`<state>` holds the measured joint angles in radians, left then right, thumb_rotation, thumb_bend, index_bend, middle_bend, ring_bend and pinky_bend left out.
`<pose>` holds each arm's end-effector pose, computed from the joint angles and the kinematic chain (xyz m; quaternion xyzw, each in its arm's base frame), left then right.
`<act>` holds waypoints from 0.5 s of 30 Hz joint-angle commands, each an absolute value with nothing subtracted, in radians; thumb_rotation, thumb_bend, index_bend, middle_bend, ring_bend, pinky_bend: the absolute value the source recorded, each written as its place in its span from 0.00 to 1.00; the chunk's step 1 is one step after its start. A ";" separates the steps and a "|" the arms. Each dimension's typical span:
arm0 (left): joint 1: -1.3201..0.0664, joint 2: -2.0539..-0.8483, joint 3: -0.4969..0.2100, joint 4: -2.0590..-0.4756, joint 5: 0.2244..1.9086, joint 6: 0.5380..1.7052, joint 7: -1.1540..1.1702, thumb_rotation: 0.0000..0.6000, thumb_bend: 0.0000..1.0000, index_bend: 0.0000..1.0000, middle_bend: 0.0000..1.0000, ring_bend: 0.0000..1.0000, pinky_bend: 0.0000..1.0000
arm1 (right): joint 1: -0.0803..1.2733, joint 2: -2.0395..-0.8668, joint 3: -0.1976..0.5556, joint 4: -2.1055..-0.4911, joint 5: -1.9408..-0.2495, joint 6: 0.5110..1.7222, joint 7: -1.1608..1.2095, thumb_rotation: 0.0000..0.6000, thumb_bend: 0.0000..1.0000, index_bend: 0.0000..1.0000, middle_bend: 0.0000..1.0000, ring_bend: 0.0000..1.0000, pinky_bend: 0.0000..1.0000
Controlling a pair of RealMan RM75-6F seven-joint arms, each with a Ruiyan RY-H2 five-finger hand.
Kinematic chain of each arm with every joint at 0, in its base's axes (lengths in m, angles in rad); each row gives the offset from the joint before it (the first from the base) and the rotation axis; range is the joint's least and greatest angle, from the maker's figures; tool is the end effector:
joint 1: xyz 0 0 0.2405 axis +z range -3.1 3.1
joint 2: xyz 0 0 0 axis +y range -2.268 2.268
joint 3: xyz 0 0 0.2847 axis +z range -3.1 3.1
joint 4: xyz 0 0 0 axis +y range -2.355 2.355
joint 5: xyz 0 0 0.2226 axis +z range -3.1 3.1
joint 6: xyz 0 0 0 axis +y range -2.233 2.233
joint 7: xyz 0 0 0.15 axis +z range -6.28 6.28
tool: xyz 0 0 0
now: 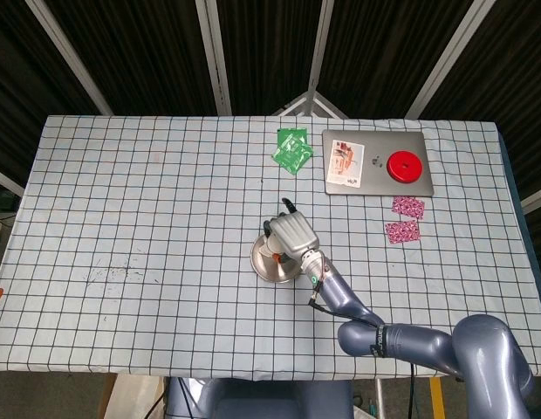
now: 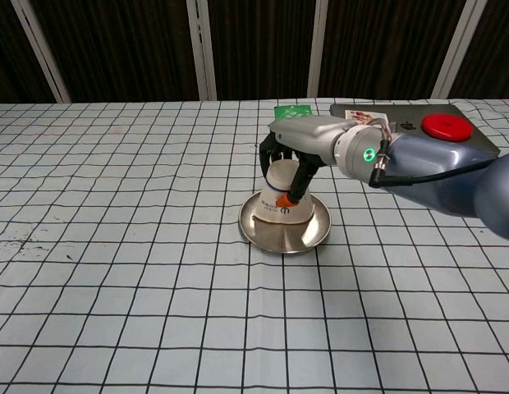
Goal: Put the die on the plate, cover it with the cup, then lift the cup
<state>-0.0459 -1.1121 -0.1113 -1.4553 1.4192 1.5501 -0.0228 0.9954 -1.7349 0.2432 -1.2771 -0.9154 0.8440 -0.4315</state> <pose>-0.3807 0.1896 0.2053 -0.5545 -0.3331 -0.3630 0.6707 -0.0843 -0.4163 -0.0873 0.7692 -0.3615 0.3610 0.3839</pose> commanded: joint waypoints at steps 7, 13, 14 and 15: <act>-0.046 -1.113 -0.108 -1.461 1.428 1.553 -0.019 1.00 0.29 0.26 0.00 0.00 0.00 | 0.955 -1.616 0.230 -1.413 -0.908 0.879 -0.461 1.00 0.45 0.62 0.59 0.38 0.02; -0.044 -1.108 -0.103 -1.465 1.437 1.557 -0.027 1.00 0.29 0.26 0.00 0.00 0.00 | 0.948 -1.529 0.248 -1.479 -0.865 0.924 -0.518 1.00 0.45 0.62 0.59 0.38 0.02; -0.044 -1.108 -0.103 -1.465 1.437 1.558 -0.026 1.00 0.29 0.26 0.00 0.00 0.00 | 0.945 -1.518 0.254 -1.477 -0.852 0.932 -0.523 1.00 0.45 0.62 0.59 0.38 0.02; -0.044 -1.109 -0.103 -1.465 1.437 1.558 -0.026 1.00 0.29 0.26 0.00 0.00 0.00 | 0.944 -1.511 0.259 -1.475 -0.842 0.934 -0.522 1.00 0.45 0.62 0.59 0.38 0.02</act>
<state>-0.0436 -1.1086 -0.1028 -1.4652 1.4374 1.5582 -0.0257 0.9486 -1.5255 0.2485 -1.4710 -0.8601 0.9243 -0.5150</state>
